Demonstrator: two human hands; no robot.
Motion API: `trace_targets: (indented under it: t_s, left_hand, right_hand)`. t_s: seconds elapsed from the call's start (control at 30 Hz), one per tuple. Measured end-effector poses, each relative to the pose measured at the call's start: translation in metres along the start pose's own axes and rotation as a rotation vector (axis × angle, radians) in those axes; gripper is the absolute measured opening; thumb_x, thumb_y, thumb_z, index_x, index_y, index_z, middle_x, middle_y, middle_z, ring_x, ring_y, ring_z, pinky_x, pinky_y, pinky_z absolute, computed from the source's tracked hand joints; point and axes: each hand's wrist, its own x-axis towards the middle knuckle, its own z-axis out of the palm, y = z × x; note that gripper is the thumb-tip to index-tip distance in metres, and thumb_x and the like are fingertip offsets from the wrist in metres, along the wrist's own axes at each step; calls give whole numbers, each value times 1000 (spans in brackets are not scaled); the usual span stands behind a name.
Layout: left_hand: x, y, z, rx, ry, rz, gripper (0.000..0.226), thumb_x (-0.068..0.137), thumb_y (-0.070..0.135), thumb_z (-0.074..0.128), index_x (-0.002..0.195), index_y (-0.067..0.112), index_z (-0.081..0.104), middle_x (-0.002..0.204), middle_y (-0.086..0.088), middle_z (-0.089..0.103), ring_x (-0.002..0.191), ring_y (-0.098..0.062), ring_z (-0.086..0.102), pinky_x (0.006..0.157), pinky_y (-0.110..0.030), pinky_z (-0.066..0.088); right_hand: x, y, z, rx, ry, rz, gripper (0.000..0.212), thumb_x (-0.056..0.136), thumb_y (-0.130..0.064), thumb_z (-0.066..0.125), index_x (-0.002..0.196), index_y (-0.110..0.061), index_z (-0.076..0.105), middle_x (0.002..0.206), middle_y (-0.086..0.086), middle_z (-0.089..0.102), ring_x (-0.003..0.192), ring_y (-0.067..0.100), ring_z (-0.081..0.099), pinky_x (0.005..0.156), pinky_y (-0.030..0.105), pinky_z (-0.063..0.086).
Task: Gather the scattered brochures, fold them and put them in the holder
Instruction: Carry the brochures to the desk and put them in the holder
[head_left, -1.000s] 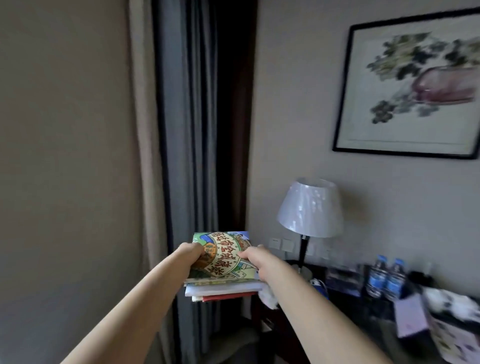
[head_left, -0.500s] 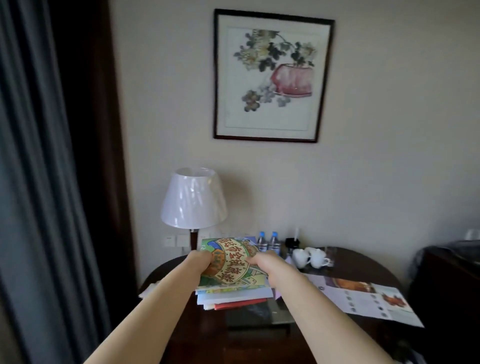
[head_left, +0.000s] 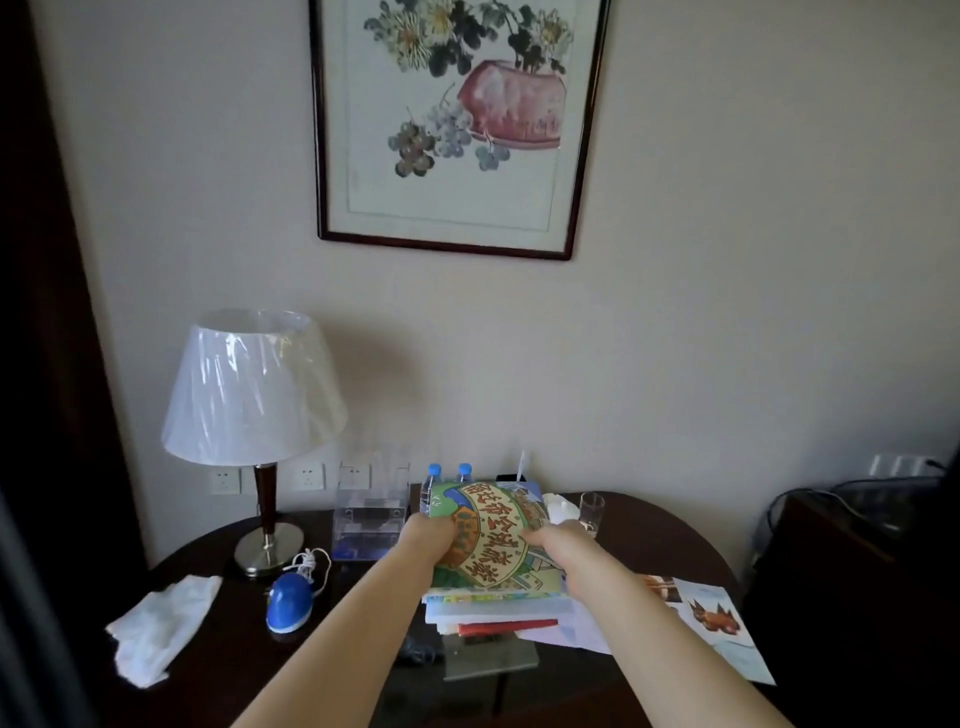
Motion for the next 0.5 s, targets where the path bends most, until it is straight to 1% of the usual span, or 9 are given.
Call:
trace_targets:
  t_s: [0.07,0.1,0.17,0.2,0.27,0.3,0.37,0.43,0.5]
  left_hand:
    - [18,-5,15,-31,7,7,21,94,9,51,112,0,55,88,-14,62,75,-23,60,62,-29,50]
    - [29,-7,21,-49,7,13,18,94,9,51,108,-1,56,86,-13,62,75,-24,61,65,-30,52]
    - [51,-8,31,-89,9,23,12,93,7,54,100,-1,59,91,-16,64,83,-29,64,70,-34,55]
    - [63,-7,35,-104,12,26,7,92,6,55,92,1,59,91,-15,65,83,-29,65,67,-33,55]
    - [87,-6,40,-128,23,34,15,92,7,56,78,9,55,83,-10,65,74,-25,65,55,-27,51]
    - [100,-7,42,-133,30,35,18,92,7,56,75,12,54,78,-8,65,69,-22,64,52,-26,49]
    - [125,-9,43,-125,32,27,19,92,7,57,74,13,56,74,-7,65,68,-21,65,54,-27,51]
    - [150,-18,43,-112,34,0,15,91,6,58,76,11,59,79,-10,67,75,-27,67,64,-33,56]
    - [174,-29,41,-111,61,-21,8,90,6,59,83,6,62,82,-13,67,79,-31,67,70,-37,56]
  right_hand:
    - [23,7,-6,3,1,16,49,90,-15,66,133,2,49,127,21,61,116,35,59,102,48,48]
    - [34,8,-8,1,3,12,47,90,-15,66,131,2,51,125,20,62,115,35,60,102,48,48]
    - [56,10,-10,7,11,-2,41,91,-15,65,127,1,55,122,20,64,112,35,62,101,49,50]
    - [68,10,-10,14,13,-8,38,91,-14,64,125,0,57,120,20,66,110,35,63,99,49,51]
    - [92,12,-7,42,10,-13,31,92,-12,62,121,-1,61,115,20,68,106,35,66,96,50,53]
    - [105,14,-4,58,9,-8,30,92,-11,61,120,-1,62,114,20,69,104,35,67,95,50,54]
    - [129,19,5,80,4,12,29,92,-10,61,120,-2,62,114,19,69,104,34,67,94,49,54]
    - [151,25,16,78,-9,26,28,92,-10,61,120,-4,63,114,16,69,104,32,66,92,43,54]
    - [172,33,29,51,-27,37,25,93,-10,60,117,-7,64,111,10,68,99,27,64,82,35,53]
